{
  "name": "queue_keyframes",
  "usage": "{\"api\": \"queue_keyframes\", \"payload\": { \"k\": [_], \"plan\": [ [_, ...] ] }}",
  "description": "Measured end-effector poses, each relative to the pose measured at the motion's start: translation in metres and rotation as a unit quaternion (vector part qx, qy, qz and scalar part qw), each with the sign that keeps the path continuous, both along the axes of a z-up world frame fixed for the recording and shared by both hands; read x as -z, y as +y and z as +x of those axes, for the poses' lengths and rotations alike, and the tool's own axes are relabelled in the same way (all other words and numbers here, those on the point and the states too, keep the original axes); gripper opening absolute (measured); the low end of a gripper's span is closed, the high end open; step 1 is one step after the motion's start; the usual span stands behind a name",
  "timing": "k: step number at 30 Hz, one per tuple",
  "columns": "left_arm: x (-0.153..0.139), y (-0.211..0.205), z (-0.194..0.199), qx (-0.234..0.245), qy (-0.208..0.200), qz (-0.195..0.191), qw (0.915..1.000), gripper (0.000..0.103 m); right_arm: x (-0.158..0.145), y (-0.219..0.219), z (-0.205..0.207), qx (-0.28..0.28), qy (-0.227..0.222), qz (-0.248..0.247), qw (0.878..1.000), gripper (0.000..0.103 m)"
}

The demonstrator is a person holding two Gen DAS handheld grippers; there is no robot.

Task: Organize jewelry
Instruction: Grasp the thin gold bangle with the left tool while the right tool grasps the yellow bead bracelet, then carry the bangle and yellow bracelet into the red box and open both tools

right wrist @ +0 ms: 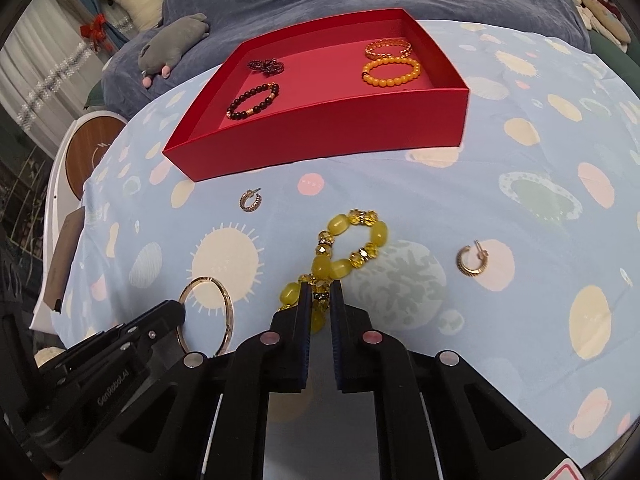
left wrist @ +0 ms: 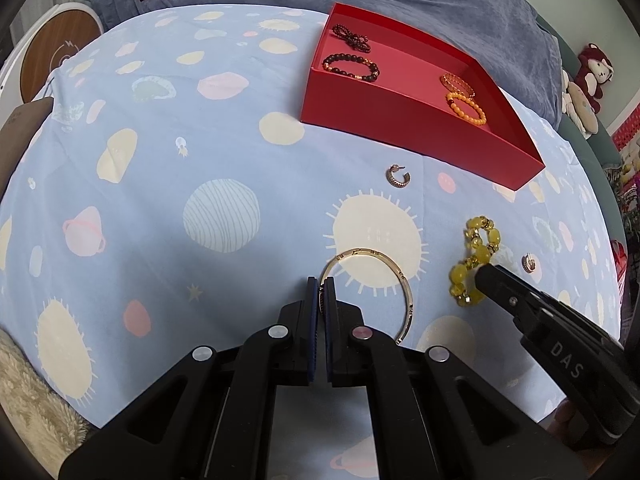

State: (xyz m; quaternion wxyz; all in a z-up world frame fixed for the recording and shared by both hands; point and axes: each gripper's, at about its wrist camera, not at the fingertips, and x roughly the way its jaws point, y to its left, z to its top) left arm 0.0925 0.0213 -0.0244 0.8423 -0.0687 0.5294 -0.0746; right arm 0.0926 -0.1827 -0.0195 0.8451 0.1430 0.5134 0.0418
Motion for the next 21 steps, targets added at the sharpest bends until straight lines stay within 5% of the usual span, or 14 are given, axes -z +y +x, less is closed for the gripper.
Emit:
{"api": "queue_keyframes", "payload": {
  "k": [21],
  "plan": [
    [-0.025,-0.008,-0.010,0.014,-0.009,-0.021,0.9996,0.003,-0.045,-0.034,-0.050,0.025,-0.045,0.036,0.998,0.008]
  ]
}}
